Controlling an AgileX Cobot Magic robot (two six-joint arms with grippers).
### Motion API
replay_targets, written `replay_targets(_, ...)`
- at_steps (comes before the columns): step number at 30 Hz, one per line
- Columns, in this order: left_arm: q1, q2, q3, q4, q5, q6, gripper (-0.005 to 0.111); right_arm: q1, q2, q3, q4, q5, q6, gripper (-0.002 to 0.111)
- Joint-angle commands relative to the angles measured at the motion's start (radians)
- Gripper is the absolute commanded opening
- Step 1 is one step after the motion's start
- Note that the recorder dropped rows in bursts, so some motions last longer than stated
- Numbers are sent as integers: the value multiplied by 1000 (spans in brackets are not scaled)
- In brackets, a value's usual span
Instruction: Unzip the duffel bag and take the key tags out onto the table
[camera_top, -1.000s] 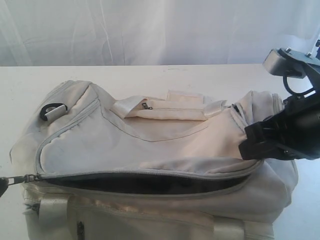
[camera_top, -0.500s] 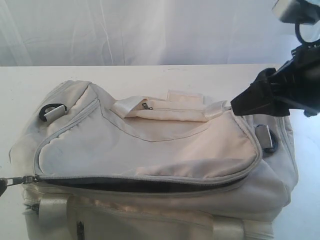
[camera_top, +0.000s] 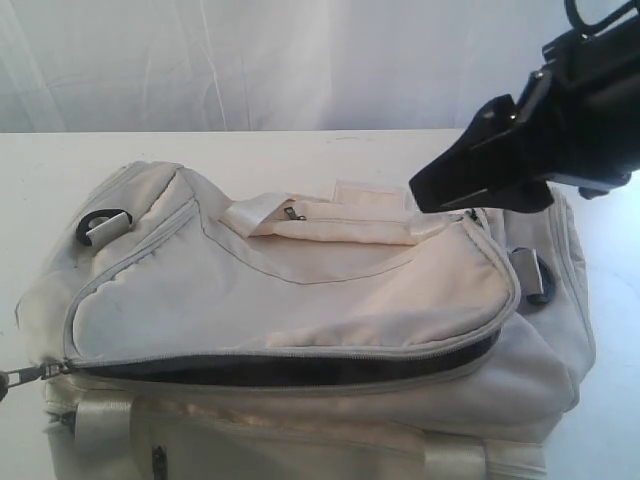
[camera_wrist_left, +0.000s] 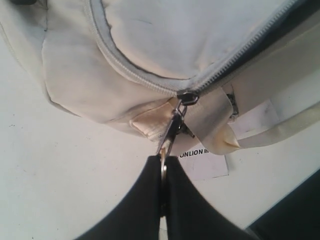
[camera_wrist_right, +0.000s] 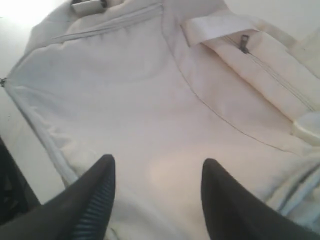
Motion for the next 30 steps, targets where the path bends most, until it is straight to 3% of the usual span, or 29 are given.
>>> replay_targets(1, 0, -13, 5, -38, 53, 13, 0, 116, 1, -44, -1, 1, 9, 50)
replay_targets(8, 0, 9, -60, -60, 120, 78, 0, 328, 55, -85, -113, -15, 97, 49)
replay_targets(11, 36, 39, -125, -76, 149, 131, 0, 436, 92, -100, -199, -31, 135, 49)
replay_targets(16, 177, 118, -173, -211, 163, 332, 0, 594, 143, -100, -295, -96, 111, 49)
replay_targets(21, 372, 186, -181, -414, 138, 575, 0, 708, 185, -100, -330, -114, -8, 50)
replay_targets(26, 537, 196, -183, -609, 123, 777, 0, 770, 234, -100, -386, -211, -18, 54)
replay_targets(30, 616, 196, -221, -657, 149, 844, 0, 796, 288, -100, -432, -315, -18, 57)
